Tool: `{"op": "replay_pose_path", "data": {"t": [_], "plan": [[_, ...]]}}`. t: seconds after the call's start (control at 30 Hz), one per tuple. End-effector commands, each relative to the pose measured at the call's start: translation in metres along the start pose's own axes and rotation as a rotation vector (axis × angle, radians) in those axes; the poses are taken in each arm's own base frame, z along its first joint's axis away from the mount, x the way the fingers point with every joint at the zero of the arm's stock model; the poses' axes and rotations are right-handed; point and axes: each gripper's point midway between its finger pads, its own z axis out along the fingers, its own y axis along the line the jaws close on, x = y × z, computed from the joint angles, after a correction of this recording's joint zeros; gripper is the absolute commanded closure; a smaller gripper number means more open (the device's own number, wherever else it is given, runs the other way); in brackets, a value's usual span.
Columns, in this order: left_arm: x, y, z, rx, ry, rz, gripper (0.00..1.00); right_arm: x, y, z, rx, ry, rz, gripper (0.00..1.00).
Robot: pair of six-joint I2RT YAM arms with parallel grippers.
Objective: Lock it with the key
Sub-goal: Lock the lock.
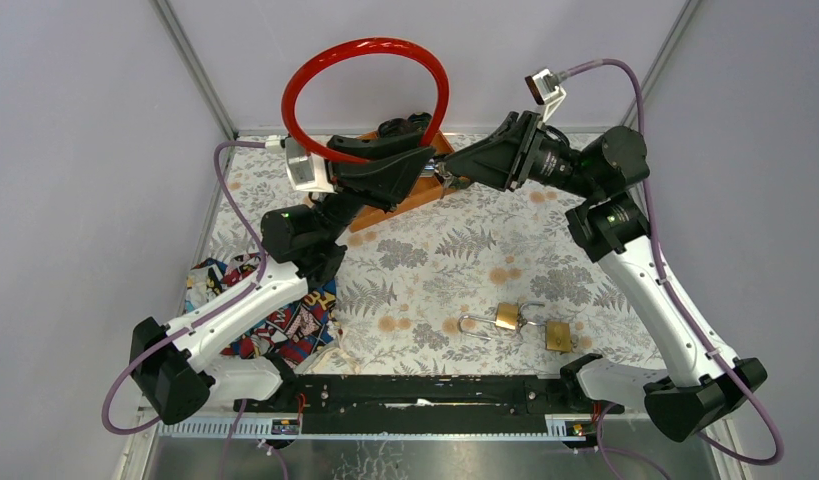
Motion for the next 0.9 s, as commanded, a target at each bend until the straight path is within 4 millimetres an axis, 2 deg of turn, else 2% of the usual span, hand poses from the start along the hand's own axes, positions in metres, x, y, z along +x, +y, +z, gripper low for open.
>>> {"op": "replay_pose_path", "data": {"t": [0.0, 0.07, 0.1, 0.53, 0.7, 0.87], "plan": [[-0.031, -0.013, 0.004, 0.029, -0.106, 0.008, 1.0, -0.004, 0.039, -0.006, -0.138, 0.012, -0.042, 0.35], [-0.031, -0.012, 0.004, 0.028, -0.106, 0.01, 1.0, -0.002, 0.038, -0.005, -0.149, 0.027, -0.025, 0.46], [-0.031, -0.012, 0.004, 0.027, -0.107, 0.012, 1.0, 0.0, 0.038, -0.005, -0.155, 0.037, -0.018, 0.48], [-0.031, -0.012, 0.005, 0.03, -0.109, 0.011, 1.0, 0.008, 0.02, -0.001, -0.119, 0.086, 0.02, 0.49], [-0.029, -0.011, 0.006, 0.028, -0.104, 0.007, 1.0, 0.006, 0.023, 0.0, -0.137, 0.085, 0.003, 0.69], [-0.027, -0.009, 0.008, 0.024, -0.103, 0.011, 1.0, 0.009, 0.026, 0.0, -0.164, 0.103, 0.0, 0.78]]}}
